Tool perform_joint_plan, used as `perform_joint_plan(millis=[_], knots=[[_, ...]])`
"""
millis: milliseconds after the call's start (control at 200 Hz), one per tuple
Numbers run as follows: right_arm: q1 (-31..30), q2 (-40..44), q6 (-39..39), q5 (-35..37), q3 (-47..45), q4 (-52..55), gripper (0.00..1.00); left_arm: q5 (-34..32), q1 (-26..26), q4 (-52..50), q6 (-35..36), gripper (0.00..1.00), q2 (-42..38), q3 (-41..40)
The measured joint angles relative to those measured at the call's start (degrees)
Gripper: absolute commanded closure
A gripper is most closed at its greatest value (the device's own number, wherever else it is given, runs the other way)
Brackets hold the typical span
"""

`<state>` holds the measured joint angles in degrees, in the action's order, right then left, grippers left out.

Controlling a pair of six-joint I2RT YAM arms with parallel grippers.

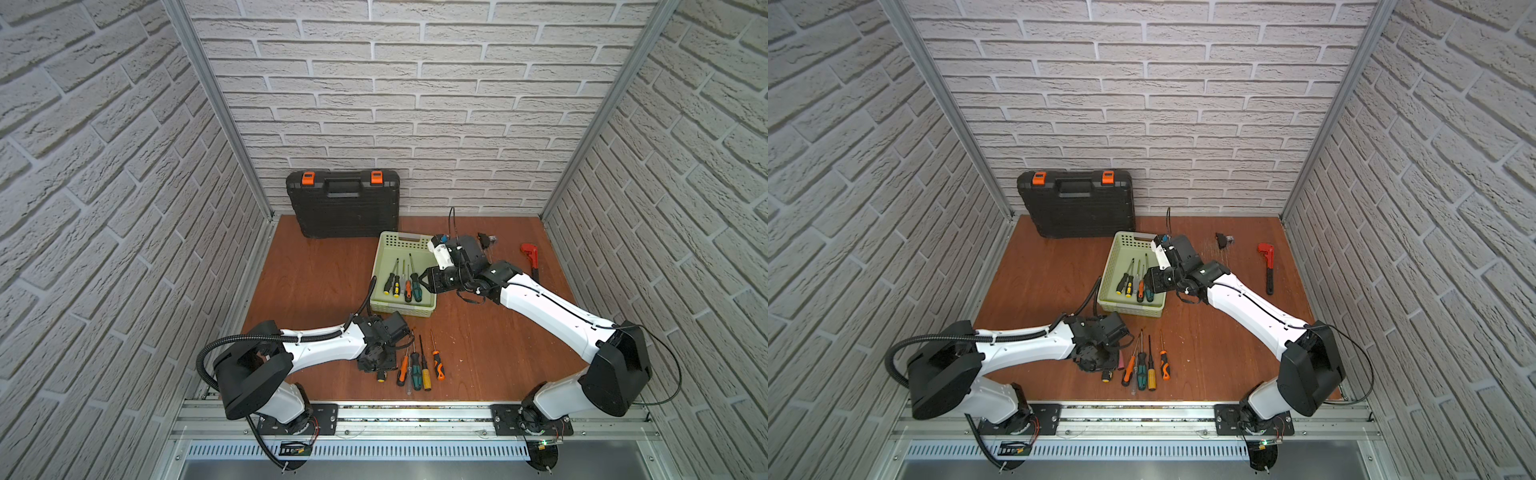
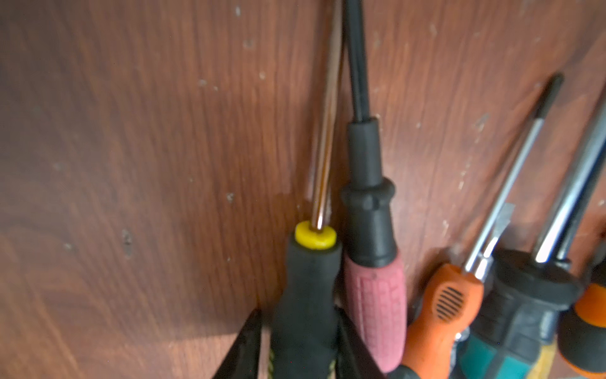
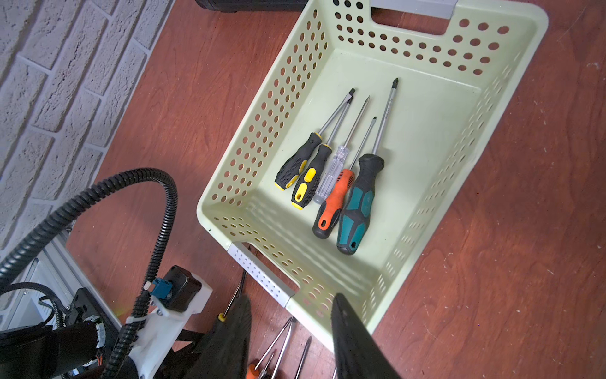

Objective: Put the screwdriver in the bin
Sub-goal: Pick up the screwdriver from the bottom-center of the table.

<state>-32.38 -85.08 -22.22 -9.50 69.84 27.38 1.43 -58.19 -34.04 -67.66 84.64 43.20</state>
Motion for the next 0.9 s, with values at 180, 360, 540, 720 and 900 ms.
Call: perform_joint_plan(millis=[180,360,540,720,900], knots=[[0.0,0.0,0.0,-0.7,0.0,-0.3,0.58,0.0,0.0,0.0,0.0,0.9,-0.5,-0.3],[0.0,-0.9,0.0,-1.2,1.4,-0.2,0.58,-0.4,0.0,-5.4,0.0,0.9,-5.0,-0.7],[0.0,-0.8,0.0,-1.4,1.9,0.1,0.59,-1.2,0.7,-12.5,-0.1,0.89,-15.5,0.5],[0.0,0.2,0.0,-1.2,0.7,1.4,0.59,-2.1,5.7,-20.4,5.1,0.89,-18.7,12.3],[0.0,5.7,-0.5,-0.5,-4.0,3.4,0.59,-1.8,16.3,-21.4,16.0,0.88,-11.4,30.6]])
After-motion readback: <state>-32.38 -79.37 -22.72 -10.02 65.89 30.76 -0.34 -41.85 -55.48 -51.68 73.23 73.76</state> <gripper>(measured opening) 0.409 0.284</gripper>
